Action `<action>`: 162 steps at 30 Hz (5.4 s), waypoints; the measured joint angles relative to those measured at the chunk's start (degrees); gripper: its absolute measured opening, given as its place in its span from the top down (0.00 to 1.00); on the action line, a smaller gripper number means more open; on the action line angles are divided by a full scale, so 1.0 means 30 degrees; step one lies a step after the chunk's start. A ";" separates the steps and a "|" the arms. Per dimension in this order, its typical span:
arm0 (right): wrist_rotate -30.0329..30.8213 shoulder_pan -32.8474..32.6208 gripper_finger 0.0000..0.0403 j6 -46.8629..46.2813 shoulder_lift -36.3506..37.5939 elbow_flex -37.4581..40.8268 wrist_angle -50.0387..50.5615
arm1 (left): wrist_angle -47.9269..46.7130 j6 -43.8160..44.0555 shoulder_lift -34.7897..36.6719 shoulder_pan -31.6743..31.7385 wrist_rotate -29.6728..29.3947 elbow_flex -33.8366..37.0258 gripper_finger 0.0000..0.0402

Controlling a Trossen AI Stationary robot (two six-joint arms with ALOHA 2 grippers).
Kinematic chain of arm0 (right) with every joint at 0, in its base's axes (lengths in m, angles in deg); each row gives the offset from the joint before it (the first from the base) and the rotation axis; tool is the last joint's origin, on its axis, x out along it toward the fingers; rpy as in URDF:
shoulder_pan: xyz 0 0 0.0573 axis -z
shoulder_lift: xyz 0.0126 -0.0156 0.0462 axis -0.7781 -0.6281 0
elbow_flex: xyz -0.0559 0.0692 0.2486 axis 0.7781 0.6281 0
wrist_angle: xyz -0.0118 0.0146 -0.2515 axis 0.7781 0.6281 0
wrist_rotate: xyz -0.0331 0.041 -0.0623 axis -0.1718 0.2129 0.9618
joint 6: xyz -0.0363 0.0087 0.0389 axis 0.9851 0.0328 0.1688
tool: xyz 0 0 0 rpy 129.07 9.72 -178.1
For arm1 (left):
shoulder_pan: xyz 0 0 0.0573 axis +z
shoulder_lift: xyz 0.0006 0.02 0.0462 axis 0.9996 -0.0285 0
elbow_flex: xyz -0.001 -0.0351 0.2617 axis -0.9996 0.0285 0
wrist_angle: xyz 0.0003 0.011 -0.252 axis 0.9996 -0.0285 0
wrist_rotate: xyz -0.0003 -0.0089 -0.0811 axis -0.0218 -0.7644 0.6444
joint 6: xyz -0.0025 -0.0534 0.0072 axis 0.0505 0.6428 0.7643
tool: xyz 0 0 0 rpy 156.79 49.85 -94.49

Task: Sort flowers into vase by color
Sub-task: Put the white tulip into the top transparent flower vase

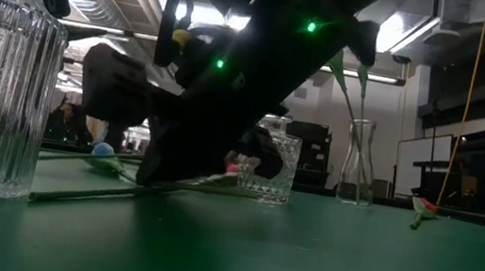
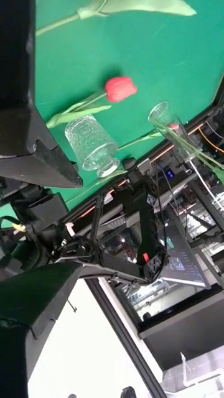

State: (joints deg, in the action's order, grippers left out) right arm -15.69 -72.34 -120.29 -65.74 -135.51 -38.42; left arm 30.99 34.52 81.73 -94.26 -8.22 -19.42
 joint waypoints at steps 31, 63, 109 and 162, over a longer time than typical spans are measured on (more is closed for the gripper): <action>0.8463 -0.0769 1.00 0.5345 0.6953 -0.0066 0.0624 | 0.0008 0.0015 0.0002 -0.0001 -0.0001 0.0003 0.50; 1.7338 -0.3579 1.00 -0.2384 1.4645 -0.0064 1.8659 | 0.0030 -0.0564 0.0003 0.0000 -0.0219 0.0003 0.50; -0.7814 0.5223 1.00 3.5913 2.9898 1.1042 -1.3254 | -0.0065 -0.0405 0.0003 0.0000 0.0412 0.0003 0.50; -0.9319 1.2714 1.00 2.5553 1.9033 2.6379 -3.5844 | 0.0219 -0.0146 -0.3006 0.0001 -0.1872 0.0003 0.50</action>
State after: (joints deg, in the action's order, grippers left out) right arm -43.65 -34.20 -43.64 -8.64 -56.37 -145.95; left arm 31.65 34.08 72.71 -94.25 -13.84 -19.41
